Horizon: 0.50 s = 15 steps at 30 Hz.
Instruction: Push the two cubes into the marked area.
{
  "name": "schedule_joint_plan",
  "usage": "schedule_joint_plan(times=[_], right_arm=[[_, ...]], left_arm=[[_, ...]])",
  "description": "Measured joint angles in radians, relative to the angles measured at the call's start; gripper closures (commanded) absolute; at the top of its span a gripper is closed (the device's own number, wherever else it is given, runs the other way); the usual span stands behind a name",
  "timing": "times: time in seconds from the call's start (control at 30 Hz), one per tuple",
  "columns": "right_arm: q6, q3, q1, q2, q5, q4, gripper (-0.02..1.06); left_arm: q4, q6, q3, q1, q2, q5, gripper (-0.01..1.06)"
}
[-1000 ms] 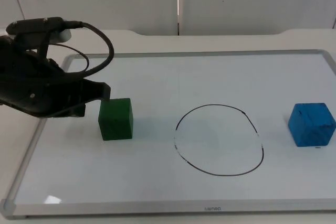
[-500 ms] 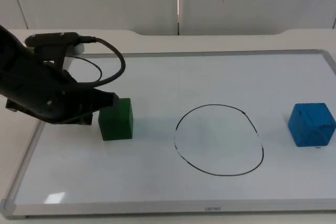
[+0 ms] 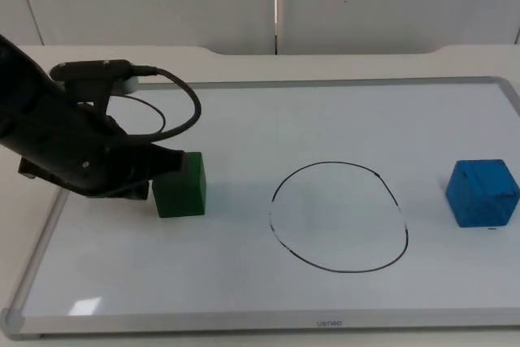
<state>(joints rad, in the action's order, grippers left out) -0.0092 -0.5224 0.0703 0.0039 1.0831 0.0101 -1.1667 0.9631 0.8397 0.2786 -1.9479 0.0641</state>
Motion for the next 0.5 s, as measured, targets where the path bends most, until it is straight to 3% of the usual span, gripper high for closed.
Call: schedule_joint_plan(times=[0.5], right_arm=[[0.000,0.000,0.000,0.000,0.000,0.000,-0.01]], left_arm=[[0.002,0.000,0.018,0.017,0.000,-0.007,1.05]])
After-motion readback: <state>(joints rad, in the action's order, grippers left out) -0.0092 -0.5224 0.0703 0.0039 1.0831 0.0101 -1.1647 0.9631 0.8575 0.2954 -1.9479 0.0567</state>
